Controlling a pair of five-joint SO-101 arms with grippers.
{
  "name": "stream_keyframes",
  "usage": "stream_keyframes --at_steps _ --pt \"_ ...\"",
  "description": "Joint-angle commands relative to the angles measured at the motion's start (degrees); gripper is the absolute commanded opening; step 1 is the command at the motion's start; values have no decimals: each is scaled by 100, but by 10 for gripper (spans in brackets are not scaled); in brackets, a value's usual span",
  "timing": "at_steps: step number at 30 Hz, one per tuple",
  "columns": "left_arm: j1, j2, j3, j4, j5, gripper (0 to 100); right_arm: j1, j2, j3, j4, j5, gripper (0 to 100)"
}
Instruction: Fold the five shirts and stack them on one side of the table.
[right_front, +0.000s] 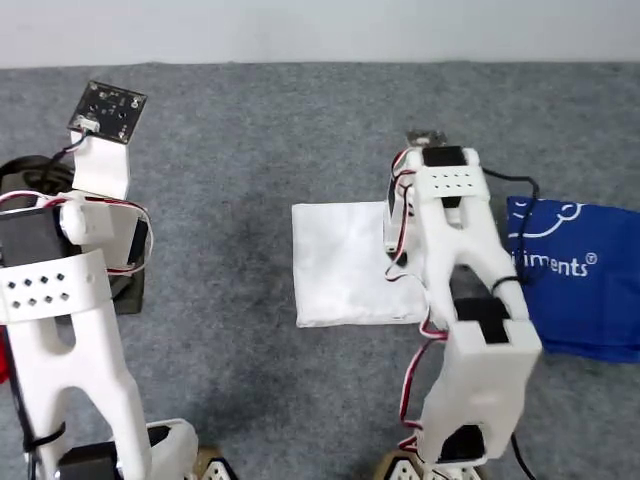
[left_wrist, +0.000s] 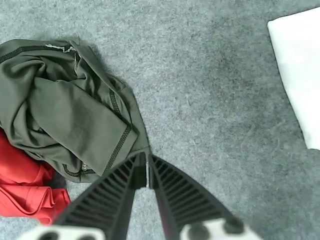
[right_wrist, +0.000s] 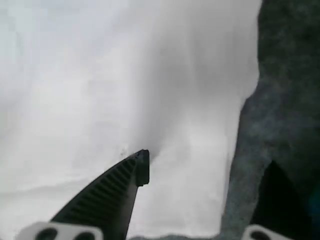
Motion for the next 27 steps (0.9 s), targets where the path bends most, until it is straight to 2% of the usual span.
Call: stream_keyframes --at_steps 1,6,8,11,13,16,22,27 --pt "-35 -193 -13 105 -53 16 -66 303 -299 -215 -105 308" --pt "-35 -193 -4 105 -62 16 -40 514 -308 -426 -88 71" --pt "-35 -185 -4 97 -70 16 4 514 -352 -426 -79 11" --pt "-35 -185 -4 97 -70 16 119 514 -554 -374 0 9" --pt "-35 -185 -4 97 -70 16 189 514 -721 -365 387 9" --pt "-35 -185 -4 97 -70 16 198 523 -1037 -382 1398 9" --pt "-35 -185 -4 97 -70 16 189 576 -2013 -585 4114 9" --pt "-35 -185 -4 97 -70 16 101 664 -2110 -1235 6743 9"
